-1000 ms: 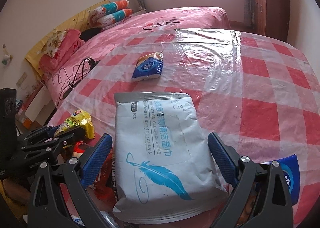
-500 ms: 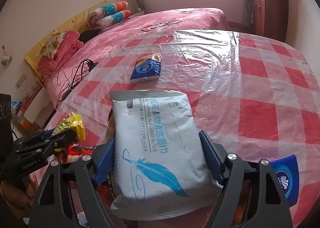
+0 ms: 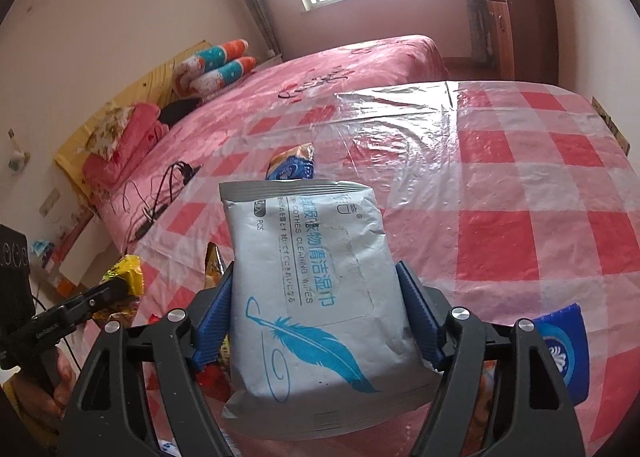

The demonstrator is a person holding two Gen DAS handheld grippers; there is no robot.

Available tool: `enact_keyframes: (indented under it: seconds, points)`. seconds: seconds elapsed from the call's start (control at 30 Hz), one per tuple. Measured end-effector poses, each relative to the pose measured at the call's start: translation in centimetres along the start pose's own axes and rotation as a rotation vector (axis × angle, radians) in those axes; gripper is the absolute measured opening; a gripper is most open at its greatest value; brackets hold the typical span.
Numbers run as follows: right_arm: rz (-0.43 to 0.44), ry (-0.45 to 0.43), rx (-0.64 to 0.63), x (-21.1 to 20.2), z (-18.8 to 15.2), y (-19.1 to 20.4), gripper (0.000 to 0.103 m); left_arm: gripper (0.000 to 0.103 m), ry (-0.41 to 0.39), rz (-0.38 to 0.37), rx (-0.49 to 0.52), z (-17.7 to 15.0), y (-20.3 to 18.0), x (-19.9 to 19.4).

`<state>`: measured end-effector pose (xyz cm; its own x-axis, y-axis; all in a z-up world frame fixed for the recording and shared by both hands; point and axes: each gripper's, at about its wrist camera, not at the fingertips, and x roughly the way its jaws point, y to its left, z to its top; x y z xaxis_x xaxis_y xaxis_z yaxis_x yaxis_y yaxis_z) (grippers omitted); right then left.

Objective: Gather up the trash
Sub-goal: 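Grasp the white feather-print wipes pack with the right tool and lift it, then carry both items to the orange bucket and open both tools to drop them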

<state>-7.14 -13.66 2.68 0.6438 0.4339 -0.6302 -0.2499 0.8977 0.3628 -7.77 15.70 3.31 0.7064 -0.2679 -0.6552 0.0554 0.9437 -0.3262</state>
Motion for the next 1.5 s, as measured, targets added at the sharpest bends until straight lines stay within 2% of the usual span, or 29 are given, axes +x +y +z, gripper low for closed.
enact_keyframes:
  seconds: [0.3, 0.73, 0.87, 1.07, 1.5]
  points:
    - [0.075, -0.022, 0.061, -1.4, 0.3, 1.2, 0.076, 0.036, -0.030, -0.026, -0.030, -0.4, 2.0, -2.2]
    - [0.193, 0.069, 0.120, -0.8, 0.4, 5.3, 0.076, 0.036, -0.081, -0.022, -0.083, -0.8, 5.9, -5.3]
    - [0.203, 0.087, 0.086, -0.7, 0.5, 8.1, 0.076, 0.036, -0.101, -0.010, -0.117, -1.0, 7.7, -6.4]
    - [0.273, 0.157, 0.049, 0.9, 0.5, 12.8, 0.076, 0.037, -0.137, 0.031, -0.159, -1.4, 10.7, -8.6]
    - [0.433, 0.309, -0.167, 5.4, -1.6, 27.4, 0.076, 0.037, -0.170, 0.178, -0.321, -4.5, 19.7, -12.5]
